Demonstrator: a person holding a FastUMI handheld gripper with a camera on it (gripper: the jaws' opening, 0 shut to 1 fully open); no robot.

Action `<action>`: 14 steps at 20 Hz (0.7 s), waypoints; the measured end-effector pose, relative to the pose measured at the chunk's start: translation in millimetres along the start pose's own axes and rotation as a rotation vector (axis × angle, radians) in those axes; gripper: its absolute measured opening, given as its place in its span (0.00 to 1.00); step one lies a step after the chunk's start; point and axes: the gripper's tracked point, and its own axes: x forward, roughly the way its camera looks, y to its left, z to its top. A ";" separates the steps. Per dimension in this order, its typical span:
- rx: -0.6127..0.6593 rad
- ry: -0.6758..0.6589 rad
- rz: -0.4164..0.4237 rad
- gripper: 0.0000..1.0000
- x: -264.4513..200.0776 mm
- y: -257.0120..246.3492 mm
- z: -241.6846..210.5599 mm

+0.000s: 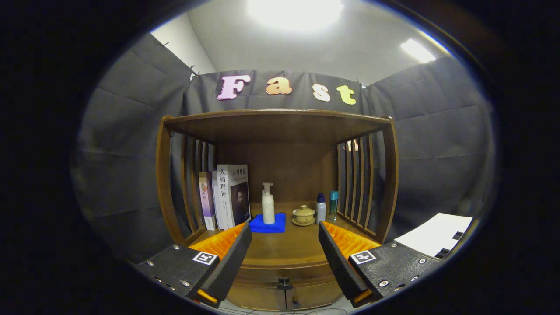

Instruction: Pull open the drawer, take out the items inside it, and place them on the countertop above the cabinet.

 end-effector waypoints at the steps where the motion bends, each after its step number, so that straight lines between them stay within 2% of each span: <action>1: 0.001 0.003 0.006 0.95 0.4 2.2 -1.0; 4: 0.015 0.010 0.029 0.95 2.7 6.5 -4.1; 14: 0.096 0.023 -0.001 0.95 15.6 -15.6 -14.2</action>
